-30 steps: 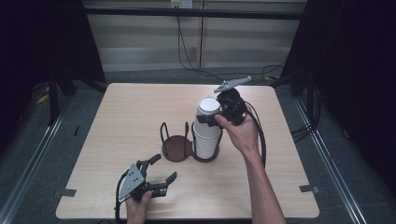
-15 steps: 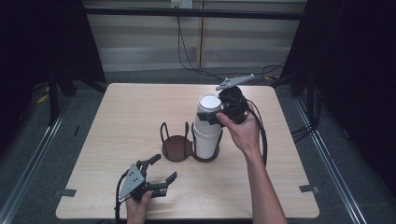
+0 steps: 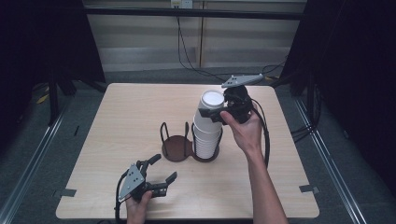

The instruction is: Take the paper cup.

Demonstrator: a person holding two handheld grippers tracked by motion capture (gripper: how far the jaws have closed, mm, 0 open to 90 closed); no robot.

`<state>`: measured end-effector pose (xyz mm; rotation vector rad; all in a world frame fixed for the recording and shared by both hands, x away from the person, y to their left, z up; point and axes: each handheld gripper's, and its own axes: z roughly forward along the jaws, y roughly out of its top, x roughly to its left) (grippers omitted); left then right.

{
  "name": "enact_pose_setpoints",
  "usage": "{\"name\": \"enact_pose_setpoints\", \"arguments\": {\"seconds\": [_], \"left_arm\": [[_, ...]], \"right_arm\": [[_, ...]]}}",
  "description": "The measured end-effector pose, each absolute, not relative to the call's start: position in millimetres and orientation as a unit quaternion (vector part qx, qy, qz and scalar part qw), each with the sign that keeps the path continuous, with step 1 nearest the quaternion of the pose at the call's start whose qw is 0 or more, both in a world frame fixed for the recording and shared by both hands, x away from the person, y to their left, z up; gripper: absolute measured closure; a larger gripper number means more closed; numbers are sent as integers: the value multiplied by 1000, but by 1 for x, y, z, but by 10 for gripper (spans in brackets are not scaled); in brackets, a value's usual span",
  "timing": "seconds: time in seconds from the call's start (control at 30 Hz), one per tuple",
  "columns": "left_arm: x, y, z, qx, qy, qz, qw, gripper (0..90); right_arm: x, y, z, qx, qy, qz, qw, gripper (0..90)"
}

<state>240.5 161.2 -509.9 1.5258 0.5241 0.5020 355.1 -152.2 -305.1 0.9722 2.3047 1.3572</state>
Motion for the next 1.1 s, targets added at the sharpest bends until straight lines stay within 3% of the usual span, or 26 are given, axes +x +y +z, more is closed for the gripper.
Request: {"name": "enact_pose_setpoints", "arguments": {"seconds": [1.1], "left_arm": [[240,161,-510,675,232,221,664,163]], "right_arm": [[342,-169,-292,337,751,544,163,226]]}}
